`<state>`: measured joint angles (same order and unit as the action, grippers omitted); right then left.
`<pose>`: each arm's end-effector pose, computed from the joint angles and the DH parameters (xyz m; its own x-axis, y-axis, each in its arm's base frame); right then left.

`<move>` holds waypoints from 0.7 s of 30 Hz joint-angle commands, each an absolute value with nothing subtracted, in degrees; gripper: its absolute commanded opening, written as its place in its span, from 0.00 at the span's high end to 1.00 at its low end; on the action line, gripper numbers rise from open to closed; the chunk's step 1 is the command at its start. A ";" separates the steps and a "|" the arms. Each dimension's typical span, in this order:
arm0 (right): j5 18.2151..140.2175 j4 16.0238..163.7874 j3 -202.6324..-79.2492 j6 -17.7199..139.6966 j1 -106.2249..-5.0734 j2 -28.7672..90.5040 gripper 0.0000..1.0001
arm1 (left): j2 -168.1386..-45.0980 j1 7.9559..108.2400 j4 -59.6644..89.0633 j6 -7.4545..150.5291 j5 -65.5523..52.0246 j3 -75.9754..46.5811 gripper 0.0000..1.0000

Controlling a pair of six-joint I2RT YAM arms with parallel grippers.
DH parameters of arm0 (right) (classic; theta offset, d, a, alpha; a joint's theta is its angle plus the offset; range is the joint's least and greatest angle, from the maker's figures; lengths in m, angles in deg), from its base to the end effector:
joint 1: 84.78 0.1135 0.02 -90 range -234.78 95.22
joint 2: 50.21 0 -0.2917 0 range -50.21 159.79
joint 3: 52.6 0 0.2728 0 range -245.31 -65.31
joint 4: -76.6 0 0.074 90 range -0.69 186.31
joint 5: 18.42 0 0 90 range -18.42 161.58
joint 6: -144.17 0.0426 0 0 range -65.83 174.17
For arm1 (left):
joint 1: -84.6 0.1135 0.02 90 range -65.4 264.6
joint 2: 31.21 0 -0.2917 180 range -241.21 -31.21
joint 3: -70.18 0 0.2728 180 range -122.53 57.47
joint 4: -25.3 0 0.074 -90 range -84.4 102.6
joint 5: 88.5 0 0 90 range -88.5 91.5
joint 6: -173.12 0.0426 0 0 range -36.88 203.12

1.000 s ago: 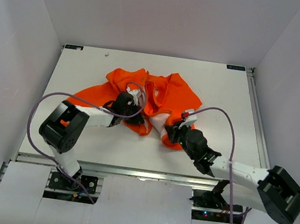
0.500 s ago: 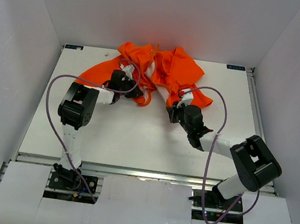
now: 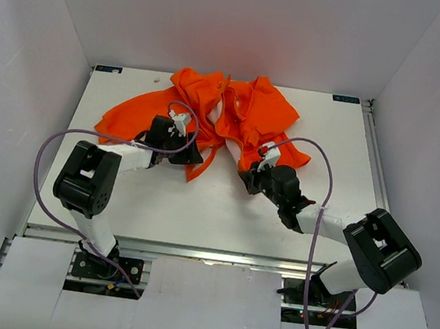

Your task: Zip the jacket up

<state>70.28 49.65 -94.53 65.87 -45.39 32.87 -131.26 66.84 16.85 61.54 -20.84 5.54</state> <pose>0.2350 0.1917 0.1950 -0.3109 0.0071 -0.9504 -0.5662 0.8018 0.1911 0.3522 -0.1298 0.1641 -0.8134 -0.0967 -0.5736 0.2624 0.8191 -0.5101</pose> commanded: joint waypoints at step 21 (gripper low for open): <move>71.05 49.86 -93.05 65.67 -45.05 24.32 0.92 | -116.37 72.12 14.79 69.96 -19.15 16.40 0.34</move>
<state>70.49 51.19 -93.51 65.75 -45.38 26.62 -113.99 70.94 12.90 67.79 -12.04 16.60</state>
